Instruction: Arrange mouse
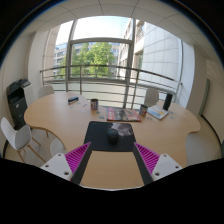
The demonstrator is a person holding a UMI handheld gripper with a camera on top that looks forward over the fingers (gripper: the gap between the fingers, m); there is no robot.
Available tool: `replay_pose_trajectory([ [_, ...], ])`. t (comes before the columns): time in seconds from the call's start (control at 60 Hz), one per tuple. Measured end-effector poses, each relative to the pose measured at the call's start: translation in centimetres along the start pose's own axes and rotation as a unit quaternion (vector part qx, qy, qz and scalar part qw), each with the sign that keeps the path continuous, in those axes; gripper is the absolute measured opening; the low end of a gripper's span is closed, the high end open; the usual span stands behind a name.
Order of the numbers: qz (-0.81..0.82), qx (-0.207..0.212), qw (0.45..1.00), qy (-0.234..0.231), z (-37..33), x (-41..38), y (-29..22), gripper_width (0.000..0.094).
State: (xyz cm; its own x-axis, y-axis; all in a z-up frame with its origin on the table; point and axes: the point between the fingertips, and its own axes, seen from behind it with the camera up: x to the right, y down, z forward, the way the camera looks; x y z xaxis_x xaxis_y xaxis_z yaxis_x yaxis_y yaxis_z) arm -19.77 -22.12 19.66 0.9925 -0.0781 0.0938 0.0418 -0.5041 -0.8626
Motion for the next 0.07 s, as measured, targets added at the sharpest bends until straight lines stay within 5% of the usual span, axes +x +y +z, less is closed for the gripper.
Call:
replay_pose_trajectory([
  [0.067, 0.001, 0.000, 1.000, -0.003, -0.19, -0.26, 0.08, 0.0842],
])
